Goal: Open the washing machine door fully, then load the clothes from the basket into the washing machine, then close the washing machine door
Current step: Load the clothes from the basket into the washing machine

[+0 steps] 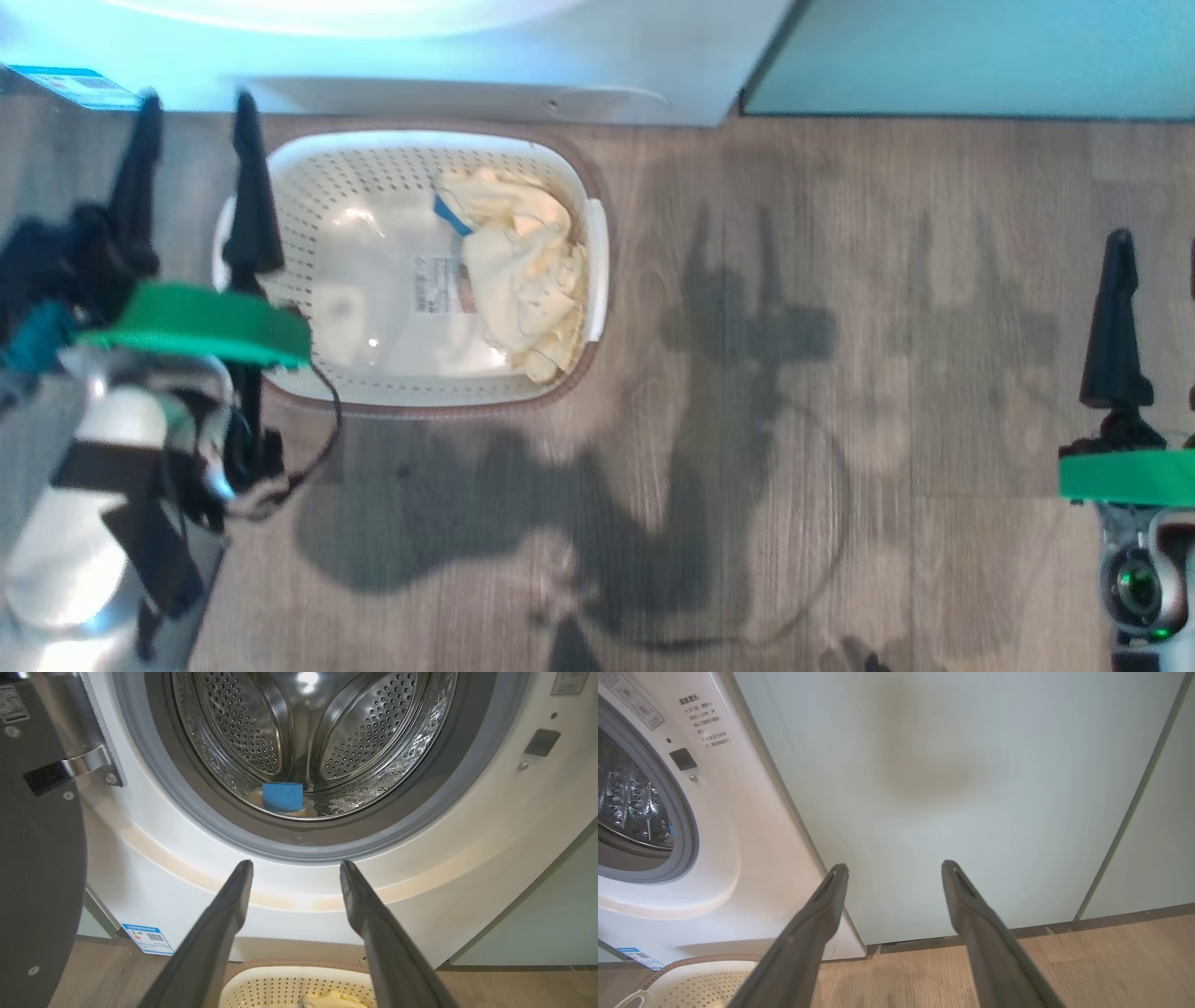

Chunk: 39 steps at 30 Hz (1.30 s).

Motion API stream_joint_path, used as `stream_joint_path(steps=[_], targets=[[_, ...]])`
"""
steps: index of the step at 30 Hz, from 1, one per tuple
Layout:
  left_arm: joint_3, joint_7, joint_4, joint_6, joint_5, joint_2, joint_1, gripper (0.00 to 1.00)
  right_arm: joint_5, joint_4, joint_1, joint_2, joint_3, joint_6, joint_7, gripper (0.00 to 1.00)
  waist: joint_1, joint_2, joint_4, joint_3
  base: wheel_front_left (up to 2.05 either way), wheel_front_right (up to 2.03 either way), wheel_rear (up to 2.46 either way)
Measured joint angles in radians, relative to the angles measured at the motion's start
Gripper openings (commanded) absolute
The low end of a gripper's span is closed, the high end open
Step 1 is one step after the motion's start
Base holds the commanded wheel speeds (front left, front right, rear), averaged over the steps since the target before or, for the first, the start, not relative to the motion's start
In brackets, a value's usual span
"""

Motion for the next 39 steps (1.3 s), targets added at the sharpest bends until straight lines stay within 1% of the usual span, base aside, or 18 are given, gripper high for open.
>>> stream_joint_path(steps=[2,5,10,15,19,26,30,36,39], targets=[[0.000,-0.015,-0.011,0.009,-0.001,-0.017,0.046,1.00,-0.017,0.006,0.013,0.000,-0.001,0.000,0.000,1.00,0.0000,0.0000,0.014,-0.024,0.00,0.00,0.00],[-0.008,-0.032,-0.017,0.011,0.000,-0.034,0.104,1.00,-0.038,0.012,0.033,0.000,-0.006,0.000,0.000,1.00,0.0001,0.0000,0.037,-0.062,0.00,0.00,0.00],[-0.017,-0.050,-0.003,0.011,0.000,-0.046,0.179,1.00,-0.057,0.028,0.083,0.000,-0.005,0.000,0.000,1.00,0.0001,0.0000,0.066,-0.130,0.00,0.00,0.00],[-0.031,-0.067,0.015,0.007,0.000,-0.064,0.243,1.00,-0.057,0.033,0.130,0.000,0.001,0.000,0.010,1.00,0.0000,0.0000,0.080,-0.207,0.00,0.00,0.00],[-0.037,-0.067,0.024,0.007,0.000,-0.069,0.279,1.00,-0.057,0.033,0.165,0.000,0.003,0.000,0.019,1.00,0.0000,0.0000,0.083,-0.255,0.00,0.00,0.00],[-0.039,-0.067,0.028,0.008,0.000,-0.073,0.361,1.00,-0.050,0.017,0.280,0.000,-0.001,0.000,0.045,1.00,0.0000,0.0000,0.080,-0.357,0.00,0.00,0.00],[-0.047,-0.066,0.024,0.017,0.000,-0.073,0.400,1.00,-0.050,0.002,0.301,0.000,-0.001,0.000,0.064,1.00,0.0001,0.0000,0.074,-0.401,0.00,0.00,0.00],[-0.062,-0.056,0.007,0.018,0.007,-0.072,0.448,1.00,-0.049,-0.010,0.342,0.001,0.007,0.000,0.081,1.00,0.0000,0.0000,0.069,-0.460,0.00,0.00,0.00],[-0.064,-0.048,-0.001,0.027,0.007,-0.071,0.474,1.00,-0.049,-0.014,0.356,0.001,0.007,0.000,0.089,1.00,0.0000,0.0000,0.069,-0.480,0.00,0.00,0.00]])
